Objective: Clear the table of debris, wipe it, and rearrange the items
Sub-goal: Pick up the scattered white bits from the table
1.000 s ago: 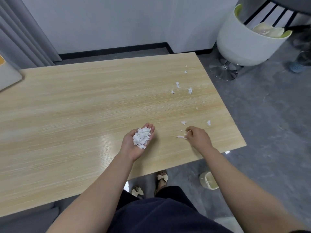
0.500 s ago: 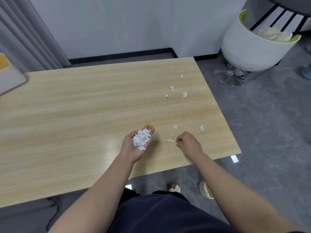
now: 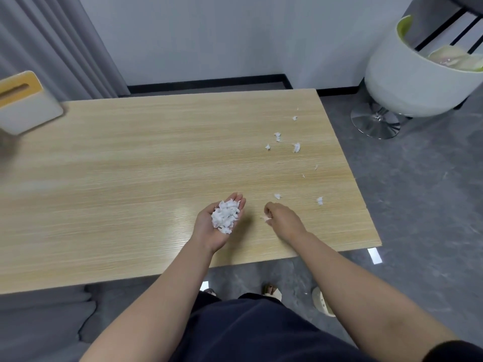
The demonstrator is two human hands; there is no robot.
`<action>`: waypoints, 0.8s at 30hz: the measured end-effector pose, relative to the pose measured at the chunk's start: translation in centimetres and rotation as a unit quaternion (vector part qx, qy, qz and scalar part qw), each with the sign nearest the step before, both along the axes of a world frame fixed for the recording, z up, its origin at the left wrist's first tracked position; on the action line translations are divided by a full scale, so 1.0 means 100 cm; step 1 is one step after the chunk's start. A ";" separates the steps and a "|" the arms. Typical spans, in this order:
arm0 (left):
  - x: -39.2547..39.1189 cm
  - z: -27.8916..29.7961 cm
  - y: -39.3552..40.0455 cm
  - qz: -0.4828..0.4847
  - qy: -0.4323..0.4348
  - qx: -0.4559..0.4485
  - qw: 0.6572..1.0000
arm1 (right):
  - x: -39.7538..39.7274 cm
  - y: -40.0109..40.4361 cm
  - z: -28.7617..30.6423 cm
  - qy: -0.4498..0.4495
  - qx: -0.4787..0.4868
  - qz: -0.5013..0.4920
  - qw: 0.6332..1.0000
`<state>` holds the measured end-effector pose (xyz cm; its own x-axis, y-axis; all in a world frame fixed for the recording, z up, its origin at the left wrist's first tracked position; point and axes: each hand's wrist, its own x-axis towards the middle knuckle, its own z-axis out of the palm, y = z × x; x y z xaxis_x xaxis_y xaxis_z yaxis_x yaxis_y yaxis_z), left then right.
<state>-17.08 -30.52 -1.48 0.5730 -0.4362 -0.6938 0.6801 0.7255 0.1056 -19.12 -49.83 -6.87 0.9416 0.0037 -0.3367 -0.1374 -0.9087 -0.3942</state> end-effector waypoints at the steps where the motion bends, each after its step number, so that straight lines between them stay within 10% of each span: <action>1: -0.001 -0.001 0.000 0.002 -0.001 -0.002 1.000 | 0.000 0.001 0.004 -0.006 0.020 -0.019 1.000; 11: 0.003 -0.002 -0.010 0.009 0.009 -0.023 1.000 | 0.021 0.036 0.083 -0.154 0.216 -0.084 0.961; 24: -0.002 0.007 -0.030 0.003 0.002 -0.043 0.999 | 0.011 0.046 0.075 -0.090 0.121 0.006 0.989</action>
<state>-17.23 -33.53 -0.83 0.5731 -0.4905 -0.6564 0.6756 0.7362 0.0397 -18.00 -45.19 0.67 0.9856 0.0756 -0.1514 -0.0346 -0.7856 -0.6178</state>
